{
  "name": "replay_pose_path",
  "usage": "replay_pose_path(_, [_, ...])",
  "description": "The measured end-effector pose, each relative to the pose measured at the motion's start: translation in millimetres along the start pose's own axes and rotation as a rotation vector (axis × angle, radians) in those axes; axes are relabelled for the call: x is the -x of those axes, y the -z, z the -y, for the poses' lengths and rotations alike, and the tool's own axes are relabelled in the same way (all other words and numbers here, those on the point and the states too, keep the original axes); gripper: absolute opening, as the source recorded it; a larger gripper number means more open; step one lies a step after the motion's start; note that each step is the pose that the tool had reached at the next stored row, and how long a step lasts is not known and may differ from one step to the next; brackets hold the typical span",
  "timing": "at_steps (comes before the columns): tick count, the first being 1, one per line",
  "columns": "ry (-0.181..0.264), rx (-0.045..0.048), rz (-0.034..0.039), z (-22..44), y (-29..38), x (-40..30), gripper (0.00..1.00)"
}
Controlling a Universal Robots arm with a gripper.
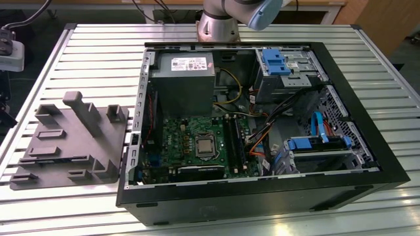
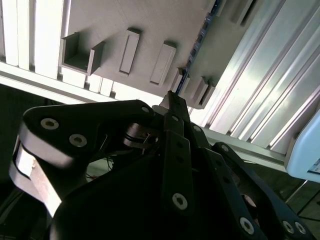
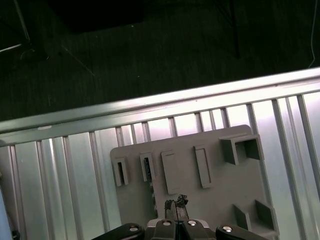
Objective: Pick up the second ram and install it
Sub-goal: 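Pick up the second ram and move it above second insertion slot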
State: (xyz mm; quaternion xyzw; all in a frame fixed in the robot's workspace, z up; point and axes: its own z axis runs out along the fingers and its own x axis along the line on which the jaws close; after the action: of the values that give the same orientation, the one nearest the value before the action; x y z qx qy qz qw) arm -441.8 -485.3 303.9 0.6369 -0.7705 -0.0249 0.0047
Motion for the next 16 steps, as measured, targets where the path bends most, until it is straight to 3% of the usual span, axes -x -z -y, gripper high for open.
replay_pose_path(16, [0.022, 0.0005, -0.0009, 0.3, -7.6, -0.2, 0.11])
